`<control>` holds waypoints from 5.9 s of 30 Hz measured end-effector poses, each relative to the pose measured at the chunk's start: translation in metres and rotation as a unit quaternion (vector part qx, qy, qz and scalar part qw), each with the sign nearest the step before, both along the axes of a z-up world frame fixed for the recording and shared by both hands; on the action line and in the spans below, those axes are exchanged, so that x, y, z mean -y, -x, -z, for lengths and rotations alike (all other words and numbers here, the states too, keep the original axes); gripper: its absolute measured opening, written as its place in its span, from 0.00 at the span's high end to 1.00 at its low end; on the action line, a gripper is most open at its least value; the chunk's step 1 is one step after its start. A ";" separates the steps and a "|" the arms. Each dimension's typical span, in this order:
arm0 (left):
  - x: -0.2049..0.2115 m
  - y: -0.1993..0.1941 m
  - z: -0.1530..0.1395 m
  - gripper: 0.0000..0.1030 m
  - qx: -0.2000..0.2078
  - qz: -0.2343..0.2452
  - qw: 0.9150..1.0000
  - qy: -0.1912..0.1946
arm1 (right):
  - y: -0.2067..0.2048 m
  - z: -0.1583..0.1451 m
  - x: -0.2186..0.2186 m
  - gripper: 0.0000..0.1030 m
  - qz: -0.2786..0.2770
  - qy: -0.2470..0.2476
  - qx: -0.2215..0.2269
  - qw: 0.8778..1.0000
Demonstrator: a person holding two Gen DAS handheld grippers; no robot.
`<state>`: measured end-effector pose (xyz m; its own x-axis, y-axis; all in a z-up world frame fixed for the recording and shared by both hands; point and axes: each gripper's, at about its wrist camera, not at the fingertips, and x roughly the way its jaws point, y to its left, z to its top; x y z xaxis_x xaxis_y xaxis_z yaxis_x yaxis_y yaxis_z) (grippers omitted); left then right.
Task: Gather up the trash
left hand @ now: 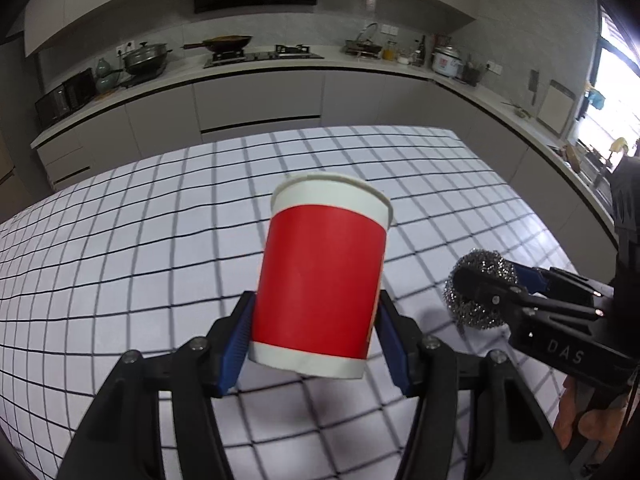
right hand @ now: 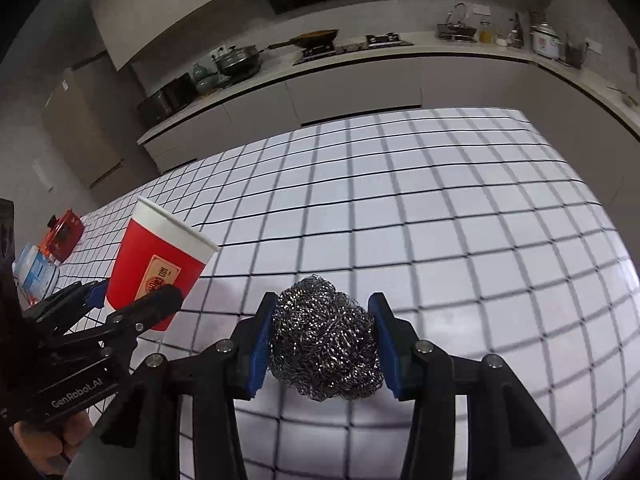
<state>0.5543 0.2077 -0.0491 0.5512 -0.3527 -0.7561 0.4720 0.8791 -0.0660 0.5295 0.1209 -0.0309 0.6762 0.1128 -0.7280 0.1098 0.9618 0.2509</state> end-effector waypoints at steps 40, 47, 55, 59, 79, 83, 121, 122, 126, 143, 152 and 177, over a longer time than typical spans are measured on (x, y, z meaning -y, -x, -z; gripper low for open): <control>0.351 0.256 0.016 0.42 -0.045 0.120 0.992 -0.002 | 0.372 0.042 0.430 0.53 0.190 0.039 -0.042 0.980; 0.430 0.281 0.039 0.42 -0.068 0.058 0.996 -0.004 | 0.364 0.074 0.505 0.53 0.103 0.043 -0.061 0.992; 0.474 0.284 0.076 0.42 -0.089 -0.003 0.996 -0.022 | 0.341 0.098 0.553 0.53 0.042 0.044 -0.078 0.995; 0.475 0.274 0.098 0.42 -0.093 -0.034 0.994 -0.038 | 0.320 0.116 0.556 0.53 0.020 0.042 -0.088 0.995; 0.477 0.255 0.134 0.31 -0.127 -0.116 0.980 -0.098 | 0.272 0.156 0.545 0.37 -0.032 0.050 -0.121 0.991; 0.474 0.266 0.109 0.31 -0.110 -0.120 0.983 -0.089 | 0.285 0.137 0.550 0.37 -0.020 0.048 -0.111 0.993; 0.183 0.517 -0.084 0.07 0.101 -0.204 0.973 -0.045 | 0.612 -0.110 0.255 0.07 0.081 0.194 0.125 0.970; 0.183 0.521 -0.084 0.07 0.104 -0.203 0.973 -0.045 | 0.615 -0.112 0.256 0.07 0.080 0.191 0.126 0.970; 0.188 0.533 -0.084 0.06 0.109 -0.199 0.973 -0.044 | 0.625 -0.113 0.263 0.07 0.082 0.188 0.132 0.970; 0.216 0.541 -0.081 0.04 0.096 -0.181 0.978 -0.034 | 0.631 -0.115 0.289 0.07 0.087 0.167 0.129 0.974; 0.229 0.542 -0.076 0.04 0.082 -0.172 0.981 -0.036 | 0.629 -0.108 0.296 0.07 0.084 0.159 0.117 0.977; 0.251 0.542 -0.072 0.04 0.051 -0.148 0.987 -0.028 | 0.637 -0.103 0.312 0.07 0.097 0.154 0.110 0.977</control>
